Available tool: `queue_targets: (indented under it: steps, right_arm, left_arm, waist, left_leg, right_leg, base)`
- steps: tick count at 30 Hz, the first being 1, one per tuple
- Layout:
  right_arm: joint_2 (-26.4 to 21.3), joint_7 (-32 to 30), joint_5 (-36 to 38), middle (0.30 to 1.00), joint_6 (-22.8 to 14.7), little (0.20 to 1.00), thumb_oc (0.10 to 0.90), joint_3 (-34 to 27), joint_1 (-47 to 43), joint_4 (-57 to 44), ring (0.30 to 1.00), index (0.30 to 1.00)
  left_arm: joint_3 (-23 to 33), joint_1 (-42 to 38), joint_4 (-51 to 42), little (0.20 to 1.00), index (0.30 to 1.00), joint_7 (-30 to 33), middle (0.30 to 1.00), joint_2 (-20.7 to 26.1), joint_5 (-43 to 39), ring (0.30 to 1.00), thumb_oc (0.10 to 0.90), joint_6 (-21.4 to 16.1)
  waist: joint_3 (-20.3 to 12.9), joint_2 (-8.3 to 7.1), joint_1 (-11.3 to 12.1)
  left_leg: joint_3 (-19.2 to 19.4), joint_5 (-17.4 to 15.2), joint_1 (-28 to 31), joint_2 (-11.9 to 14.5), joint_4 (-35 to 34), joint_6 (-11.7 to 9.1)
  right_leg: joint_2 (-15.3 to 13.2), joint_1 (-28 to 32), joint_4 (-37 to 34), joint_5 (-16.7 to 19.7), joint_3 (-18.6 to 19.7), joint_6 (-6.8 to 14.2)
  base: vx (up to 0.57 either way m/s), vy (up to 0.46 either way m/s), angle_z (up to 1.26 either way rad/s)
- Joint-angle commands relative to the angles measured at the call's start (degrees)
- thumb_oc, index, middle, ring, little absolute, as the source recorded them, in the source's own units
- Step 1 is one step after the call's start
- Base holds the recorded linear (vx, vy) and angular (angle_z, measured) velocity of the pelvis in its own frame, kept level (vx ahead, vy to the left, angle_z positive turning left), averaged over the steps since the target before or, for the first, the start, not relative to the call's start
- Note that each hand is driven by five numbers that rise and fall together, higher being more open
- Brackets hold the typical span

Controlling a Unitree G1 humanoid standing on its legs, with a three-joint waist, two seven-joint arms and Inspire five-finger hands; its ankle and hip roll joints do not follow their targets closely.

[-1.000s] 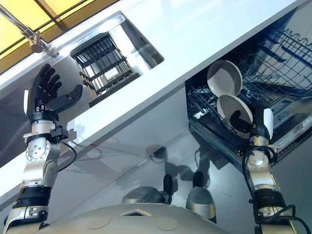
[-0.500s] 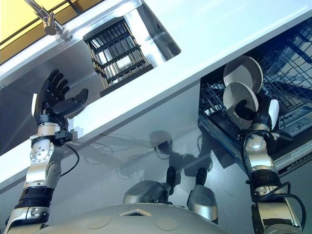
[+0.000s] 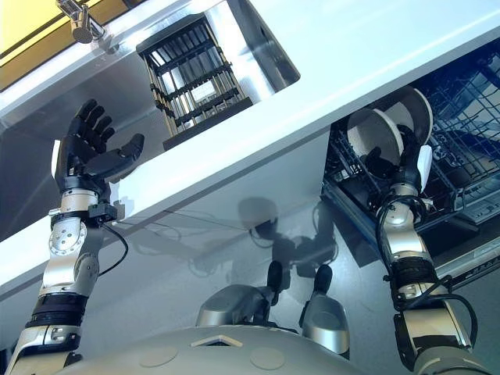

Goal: Pick up plates and place into dishwasher.

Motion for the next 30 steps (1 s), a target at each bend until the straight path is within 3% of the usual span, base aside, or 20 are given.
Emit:
queue_targets:
  steps: [1,11,18,30]
  right_arm:
    - [1.65,0.23,0.88,0.900,-8.37,0.900,0.800,0.64,-0.04,-12.02,0.900,0.900]
    - [3.88,2.74,2.97,0.900,-13.20,0.900,0.800,-4.57,7.08,-21.79,0.900,0.900]
    - [5.20,4.98,9.03,0.900,-17.00,0.900,0.800,-9.06,10.64,-26.25,0.900,0.900]
    - [5.43,5.72,18.90,0.900,-17.47,0.900,0.800,-14.70,12.87,-20.53,0.900,0.900]
  left_arm:
    - [0.93,-2.35,-1.23,0.900,0.900,0.57,0.900,4.74,-0.82,0.900,0.800,-5.83]
    - [3.33,-0.69,-1.48,0.900,0.900,0.47,0.900,3.43,-0.35,0.900,0.800,-6.17]
    - [4.61,-0.35,-1.96,0.900,0.900,0.55,0.900,2.44,-0.19,0.900,0.800,-5.25]
    - [4.81,-2.02,1.02,0.900,0.900,0.63,0.900,2.78,-0.74,0.900,0.800,-5.01]
  waist:
    - [-3.22,-2.46,0.09]
    - [-4.97,-4.93,-2.05]
    - [-6.46,-6.63,-3.94]
    - [-7.80,-7.42,-6.11]
  left_leg:
    - [2.09,-2.94,-1.79,-2.44,2.31,-0.64]
    - [3.36,-4.19,-0.24,-1.85,2.11,-0.11]
    - [4.90,-5.02,1.06,-1.10,2.13,-0.18]
    - [7.58,-5.69,1.82,0.28,2.84,-1.70]
  right_leg:
    - [-1.12,-4.59,16.81,-13.21,2.10,0.82]
    - [0.04,-3.15,15.77,-13.52,3.35,1.01]
    - [1.14,-1.49,14.11,-13.53,4.23,1.08]
    - [2.48,0.66,11.17,-13.35,4.90,0.99]
  base:
    - [0.02,-0.036,-0.01]
    - [0.00,-0.052,-0.04]
    - [-0.02,-0.088,-0.12]
    - [-0.02,-0.078,-0.16]
